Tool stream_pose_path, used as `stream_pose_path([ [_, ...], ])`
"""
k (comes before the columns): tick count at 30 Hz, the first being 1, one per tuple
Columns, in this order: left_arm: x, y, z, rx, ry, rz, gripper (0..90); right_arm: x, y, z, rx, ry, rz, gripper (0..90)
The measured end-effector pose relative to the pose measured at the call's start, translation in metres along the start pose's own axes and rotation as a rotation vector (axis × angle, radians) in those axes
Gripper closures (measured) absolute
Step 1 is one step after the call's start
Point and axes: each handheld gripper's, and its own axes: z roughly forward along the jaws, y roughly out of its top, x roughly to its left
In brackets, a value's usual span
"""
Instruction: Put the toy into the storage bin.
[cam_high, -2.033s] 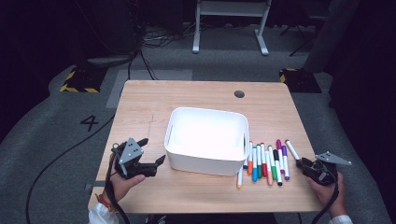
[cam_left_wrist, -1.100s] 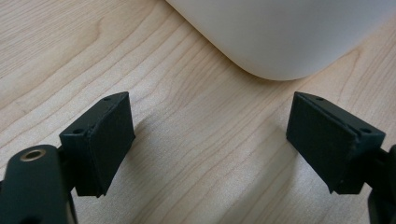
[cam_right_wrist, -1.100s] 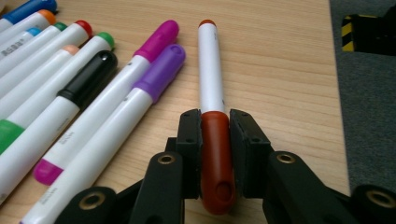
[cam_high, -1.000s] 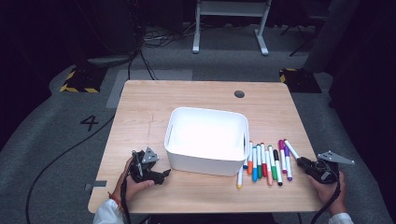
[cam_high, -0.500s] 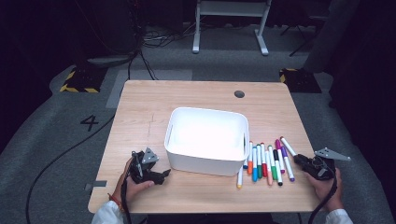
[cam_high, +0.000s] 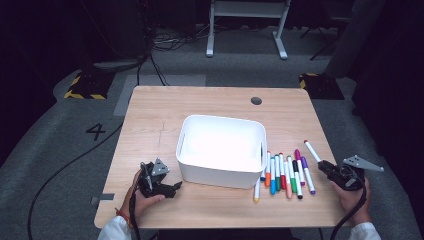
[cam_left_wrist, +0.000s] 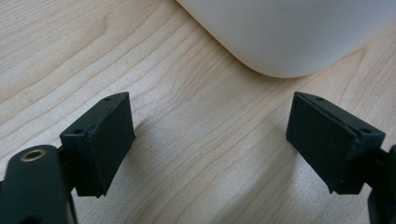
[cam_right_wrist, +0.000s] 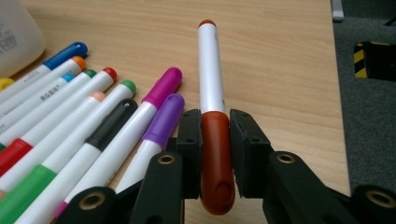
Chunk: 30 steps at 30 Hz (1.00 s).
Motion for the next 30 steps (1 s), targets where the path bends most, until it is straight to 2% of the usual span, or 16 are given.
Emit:
stream_pose_path([
  [6,0.000,0.000,0.000,-0.002,0.004,0.002,15.2,0.001,0.010,-0.012,-0.040,0.018,-0.022,75.2],
  [10,0.000,0.000,0.000,-0.002,0.012,0.005,15.2,0.003,0.015,-0.017,-0.063,0.054,-0.035,75.2],
  [14,0.000,0.000,0.000,-0.001,0.005,0.000,15.2,0.007,0.025,-0.021,-0.074,0.093,-0.076,75.2],
  [18,0.001,0.000,0.000,-0.001,-0.002,0.002,15.1,0.012,0.033,-0.020,-0.062,0.120,-0.113,75.2],
  [22,0.001,0.000,0.000,0.000,-0.003,0.002,15.1,0.014,0.036,-0.019,-0.060,0.153,-0.105,75.2],
  [24,0.001,0.000,0.000,-0.001,-0.002,0.002,15.1,0.017,0.040,-0.020,-0.059,0.155,-0.122,75.2],
  [30,0.000,0.000,-0.001,-0.001,0.012,0.004,15.1,0.033,0.058,-0.024,-0.092,0.209,-0.170,75.2],
])
